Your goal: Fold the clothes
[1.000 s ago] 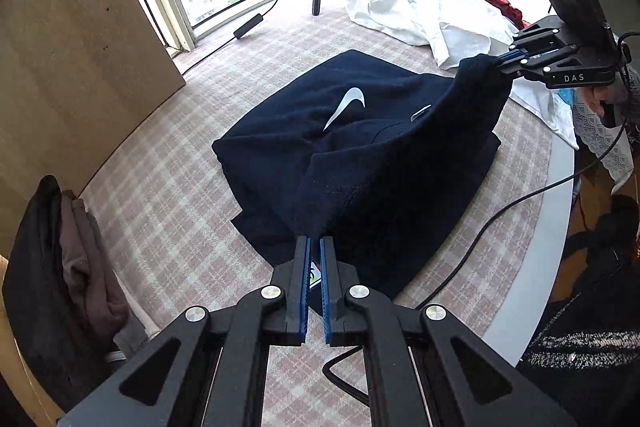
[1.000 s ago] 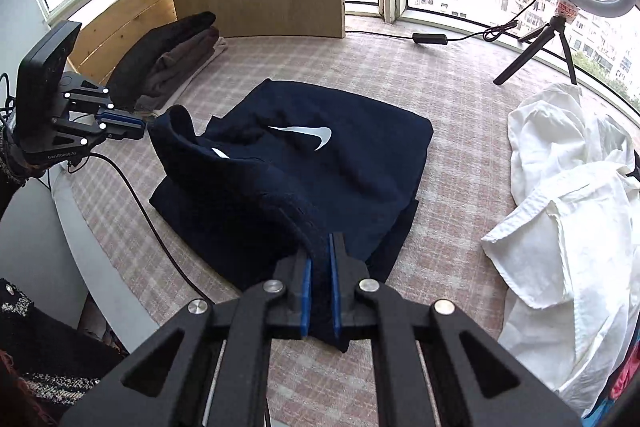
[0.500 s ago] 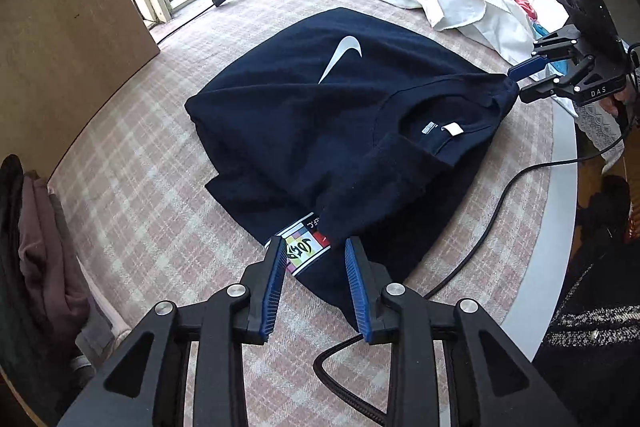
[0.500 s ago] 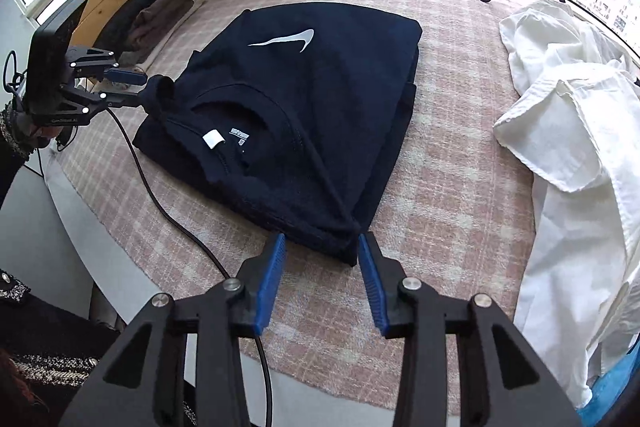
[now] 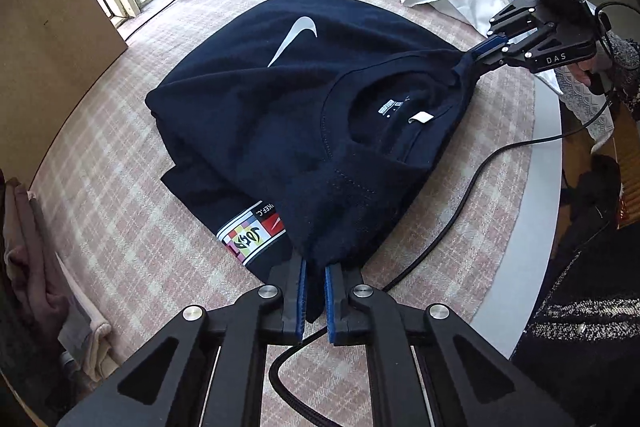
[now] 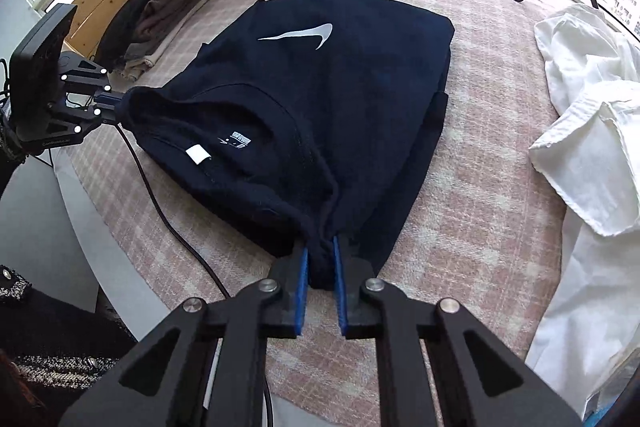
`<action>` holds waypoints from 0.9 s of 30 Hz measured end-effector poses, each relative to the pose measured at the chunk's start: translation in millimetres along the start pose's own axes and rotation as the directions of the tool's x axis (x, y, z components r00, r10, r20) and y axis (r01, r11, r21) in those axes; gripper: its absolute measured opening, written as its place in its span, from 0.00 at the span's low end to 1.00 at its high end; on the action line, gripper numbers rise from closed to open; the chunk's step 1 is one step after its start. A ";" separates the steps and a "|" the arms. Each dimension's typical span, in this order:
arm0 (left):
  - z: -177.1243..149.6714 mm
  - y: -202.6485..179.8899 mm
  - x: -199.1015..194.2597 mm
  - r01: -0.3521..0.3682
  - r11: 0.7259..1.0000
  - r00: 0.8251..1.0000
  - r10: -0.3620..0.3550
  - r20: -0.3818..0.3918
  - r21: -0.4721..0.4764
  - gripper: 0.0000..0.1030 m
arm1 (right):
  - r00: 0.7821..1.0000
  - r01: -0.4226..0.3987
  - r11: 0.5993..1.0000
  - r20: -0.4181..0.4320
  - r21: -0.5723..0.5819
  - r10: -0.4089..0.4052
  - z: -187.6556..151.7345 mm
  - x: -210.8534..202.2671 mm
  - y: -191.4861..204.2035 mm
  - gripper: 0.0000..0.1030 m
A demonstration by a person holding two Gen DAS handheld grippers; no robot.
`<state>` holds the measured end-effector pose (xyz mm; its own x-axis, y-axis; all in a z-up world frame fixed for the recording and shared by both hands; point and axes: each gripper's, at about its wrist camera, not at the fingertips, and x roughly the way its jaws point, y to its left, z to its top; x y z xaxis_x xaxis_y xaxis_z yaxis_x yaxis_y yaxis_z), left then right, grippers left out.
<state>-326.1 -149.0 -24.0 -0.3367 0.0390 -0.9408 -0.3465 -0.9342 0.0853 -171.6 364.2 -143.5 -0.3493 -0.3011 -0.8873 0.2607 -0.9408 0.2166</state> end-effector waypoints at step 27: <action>-22.8 3.8 23.5 0.129 0.990 0.987 -0.123 0.102 -0.054 0.36 | 0.973 -0.230 0.971 -0.024 0.064 0.232 161.4 34.6 42.0 0.40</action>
<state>-315.3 -159.7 -53.2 -0.3791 0.1895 -0.9058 -0.3390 -0.9392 -0.0546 -318.0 289.1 -99.4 -0.2576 -0.5069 -0.8226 0.2758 -0.8545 0.4402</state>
